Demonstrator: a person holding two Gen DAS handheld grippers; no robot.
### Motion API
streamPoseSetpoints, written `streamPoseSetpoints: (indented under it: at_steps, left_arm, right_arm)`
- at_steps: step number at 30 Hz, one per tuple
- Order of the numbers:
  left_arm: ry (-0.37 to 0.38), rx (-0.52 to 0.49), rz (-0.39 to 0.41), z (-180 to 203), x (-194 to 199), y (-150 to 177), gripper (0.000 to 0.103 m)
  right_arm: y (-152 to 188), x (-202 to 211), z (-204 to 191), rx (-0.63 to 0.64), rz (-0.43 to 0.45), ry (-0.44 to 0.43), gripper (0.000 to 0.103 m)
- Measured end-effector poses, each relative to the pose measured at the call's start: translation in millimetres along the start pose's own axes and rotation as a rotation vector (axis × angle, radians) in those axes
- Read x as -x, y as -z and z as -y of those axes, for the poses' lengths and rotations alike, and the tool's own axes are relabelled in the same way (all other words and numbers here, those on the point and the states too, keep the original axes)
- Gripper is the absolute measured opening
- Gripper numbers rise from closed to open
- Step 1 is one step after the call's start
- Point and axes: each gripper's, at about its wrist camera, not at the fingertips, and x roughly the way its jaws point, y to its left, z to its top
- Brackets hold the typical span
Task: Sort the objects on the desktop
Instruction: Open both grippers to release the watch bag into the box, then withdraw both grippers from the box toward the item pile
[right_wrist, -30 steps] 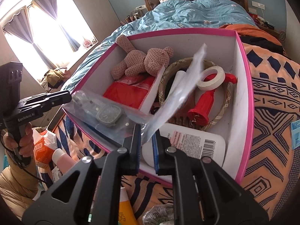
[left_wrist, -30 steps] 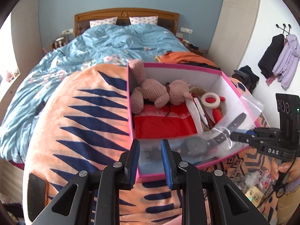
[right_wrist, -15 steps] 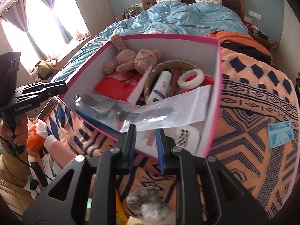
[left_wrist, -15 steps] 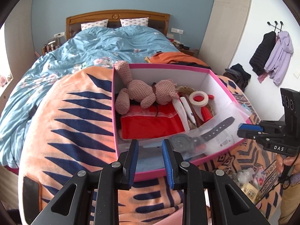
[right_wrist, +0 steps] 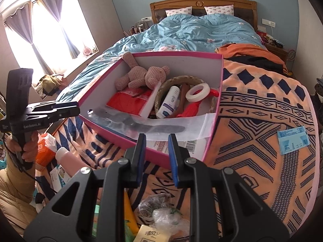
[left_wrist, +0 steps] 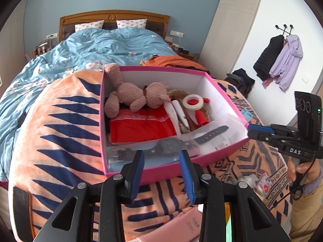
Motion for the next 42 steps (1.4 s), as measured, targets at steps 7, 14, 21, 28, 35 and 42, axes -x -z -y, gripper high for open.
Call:
streamPoseSetpoints:
  at_steps: [7,14,21,28,35,42]
  left_arm:
    - [0.031,-0.003,0.004,7.1,10.0,6.7,0.045]
    - [0.050,-0.003,0.014,10.1,26.6,19.3,0.048]
    - [0.070,0.021,0.012,7.1,41.1,34.5,0.049]
    - [0.086,0.040,0.021,7.0,57.9,56.3,0.053]
    - [0.107,0.102,0.064,-2.6,63.6,79.4,0.056]
    - [0.084,0.215,0.103,-21.4,46.7,85.8,0.056]
  right_arm:
    - [3.3,3.1,-3.7,-0.034,0.035,-0.068,0.030]
    - [15.1,13.8,-14.7,-0.035,0.057,-0.122,0.031]
    - [27.6,29.7,-29.2,-0.020,0.077,-0.165,0.031]
    - [45.1,44.0,-54.5,0.016,0.081,-0.229,0.031]
    - [73.1,51.0,-108.3,0.173,0.007,-0.341,0.032]
    - [125.0,13.3,-194.6,0.425,-0.257,-0.546,0.032]
